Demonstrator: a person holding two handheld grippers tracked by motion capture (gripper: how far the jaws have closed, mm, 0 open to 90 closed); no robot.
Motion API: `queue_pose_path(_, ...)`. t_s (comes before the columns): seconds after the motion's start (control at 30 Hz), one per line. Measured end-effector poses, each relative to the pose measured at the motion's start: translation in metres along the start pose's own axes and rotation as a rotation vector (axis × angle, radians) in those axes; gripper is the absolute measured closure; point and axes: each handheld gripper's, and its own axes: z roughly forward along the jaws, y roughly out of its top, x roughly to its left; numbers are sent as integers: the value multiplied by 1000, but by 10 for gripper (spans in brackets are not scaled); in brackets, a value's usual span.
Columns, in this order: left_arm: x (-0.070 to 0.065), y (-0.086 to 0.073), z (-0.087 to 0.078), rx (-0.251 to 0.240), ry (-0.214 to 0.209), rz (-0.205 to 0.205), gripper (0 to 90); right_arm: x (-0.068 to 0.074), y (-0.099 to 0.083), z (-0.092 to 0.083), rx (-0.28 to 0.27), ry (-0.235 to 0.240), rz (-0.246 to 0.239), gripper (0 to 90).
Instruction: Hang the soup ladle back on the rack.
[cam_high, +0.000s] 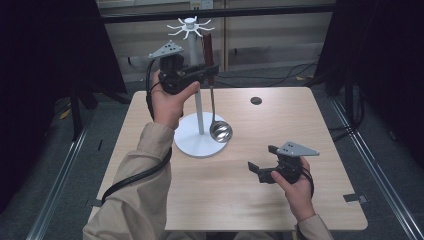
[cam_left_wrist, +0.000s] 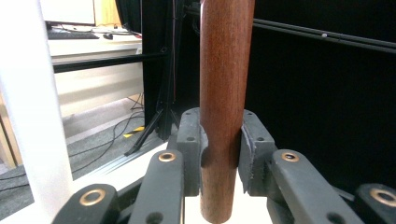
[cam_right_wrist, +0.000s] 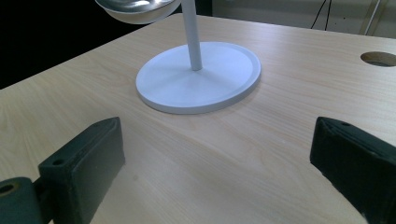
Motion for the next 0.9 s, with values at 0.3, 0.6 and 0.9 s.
queue_pose_path(0.3, 7, 3, 2, -13, -5, -6, 737, -1, 0, 0, -2, -1, 2, 25)
queue_pose_path(0.6, 11, 2, 4, -26, -9, -23, 737, -4, -1, -1, -4, -1, 3, 26)
queue_pose_path(0.9, 18, -1, 3, -26, -8, -41, 737, -3, 0, 0, -5, 5, 5, 26)
